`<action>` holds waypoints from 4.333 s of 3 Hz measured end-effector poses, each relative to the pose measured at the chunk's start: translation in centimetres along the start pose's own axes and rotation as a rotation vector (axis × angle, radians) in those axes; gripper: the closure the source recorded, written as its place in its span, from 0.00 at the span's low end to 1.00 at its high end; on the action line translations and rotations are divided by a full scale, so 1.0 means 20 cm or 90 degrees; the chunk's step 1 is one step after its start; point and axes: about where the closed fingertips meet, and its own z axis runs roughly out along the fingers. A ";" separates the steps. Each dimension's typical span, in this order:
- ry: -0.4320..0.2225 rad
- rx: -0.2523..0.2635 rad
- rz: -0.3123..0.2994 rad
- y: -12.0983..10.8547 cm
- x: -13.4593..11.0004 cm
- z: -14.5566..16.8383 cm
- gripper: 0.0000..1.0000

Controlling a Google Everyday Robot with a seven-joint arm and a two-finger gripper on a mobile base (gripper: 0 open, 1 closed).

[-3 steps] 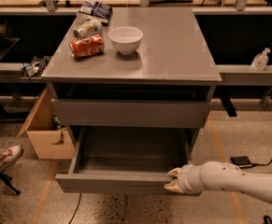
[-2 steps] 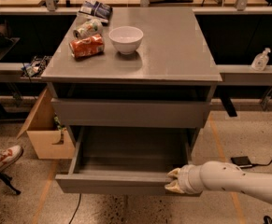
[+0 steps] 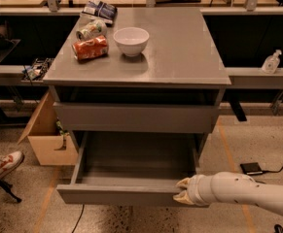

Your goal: Open middle drawer

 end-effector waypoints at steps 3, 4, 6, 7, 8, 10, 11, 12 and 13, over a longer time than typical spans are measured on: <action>0.002 0.003 0.017 0.10 0.06 -0.04 1.00; 0.002 0.003 0.017 0.10 0.06 -0.04 1.00; 0.002 0.003 0.017 0.10 0.06 -0.04 1.00; 0.002 0.003 0.017 0.10 0.06 -0.04 1.00; 0.002 0.003 0.017 0.10 0.06 -0.04 1.00; 0.002 0.003 0.017 0.10 0.06 -0.05 1.00; 0.002 0.003 0.017 0.10 0.06 -0.05 0.83; 0.002 0.003 0.017 0.10 0.06 -0.05 0.61; 0.002 0.003 0.017 0.10 0.05 -0.05 0.36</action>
Offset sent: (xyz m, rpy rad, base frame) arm -0.2002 -0.0367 -0.0675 0.0970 0.0880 -0.2004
